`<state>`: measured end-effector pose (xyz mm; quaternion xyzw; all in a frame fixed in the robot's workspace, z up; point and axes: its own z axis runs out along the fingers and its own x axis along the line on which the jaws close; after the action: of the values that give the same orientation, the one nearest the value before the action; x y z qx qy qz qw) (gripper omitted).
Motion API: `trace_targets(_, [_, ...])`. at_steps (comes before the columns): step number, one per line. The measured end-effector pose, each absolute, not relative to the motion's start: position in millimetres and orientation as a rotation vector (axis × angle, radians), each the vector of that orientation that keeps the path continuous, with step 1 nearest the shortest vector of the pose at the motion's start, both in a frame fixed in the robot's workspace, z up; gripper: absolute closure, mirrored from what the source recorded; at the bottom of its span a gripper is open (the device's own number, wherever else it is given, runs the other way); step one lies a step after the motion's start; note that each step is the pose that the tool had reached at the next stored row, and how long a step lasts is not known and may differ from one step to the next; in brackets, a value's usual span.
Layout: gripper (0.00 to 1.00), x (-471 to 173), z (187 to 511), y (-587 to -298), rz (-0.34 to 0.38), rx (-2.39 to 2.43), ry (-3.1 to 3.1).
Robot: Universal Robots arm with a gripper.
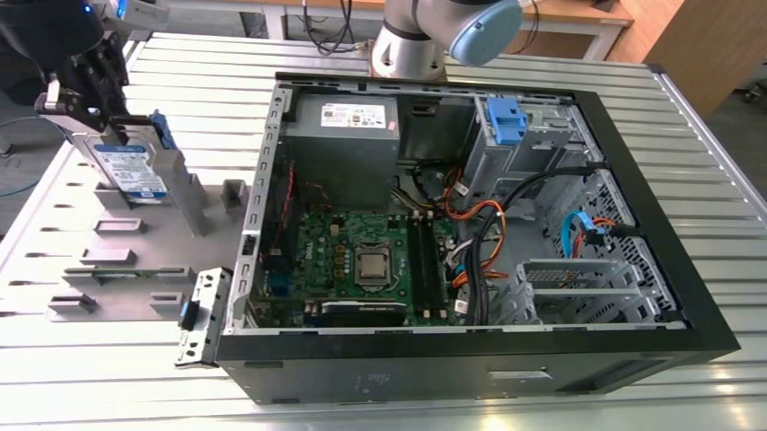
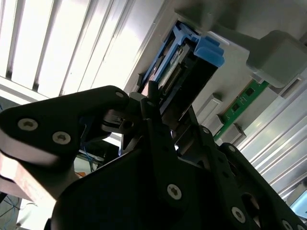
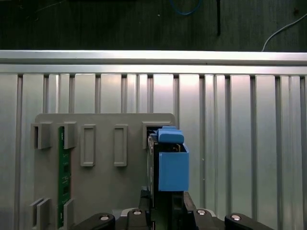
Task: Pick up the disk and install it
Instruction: 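Pick up the disk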
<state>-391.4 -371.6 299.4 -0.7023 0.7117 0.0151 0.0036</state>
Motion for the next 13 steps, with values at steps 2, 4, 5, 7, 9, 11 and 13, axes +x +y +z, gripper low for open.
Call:
trace_targets(2, [0.65, -391.4, 299.4, -371.6, 0.047, -2.201, 2.231])
trace_targets(4, [0.65, -391.4, 299.5, -371.9, 0.047, -2.201, 2.231])
trace_targets(5, [0.65, -391.4, 299.4, -372.2, 0.047, -2.201, 2.231])
trace_targets(7, [0.65, -391.4, 299.4, -372.3, 0.047, -2.201, 2.231])
trace_targets(9, [0.65, -391.4, 299.5, -372.4, 0.047, -2.201, 2.231])
trace_targets(11, [0.65, -391.4, 299.5, -372.5, 0.047, -2.201, 2.231])
trace_targets(13, [0.65, -391.3, 299.7, -372.6, 0.045, -2.202, 2.232])
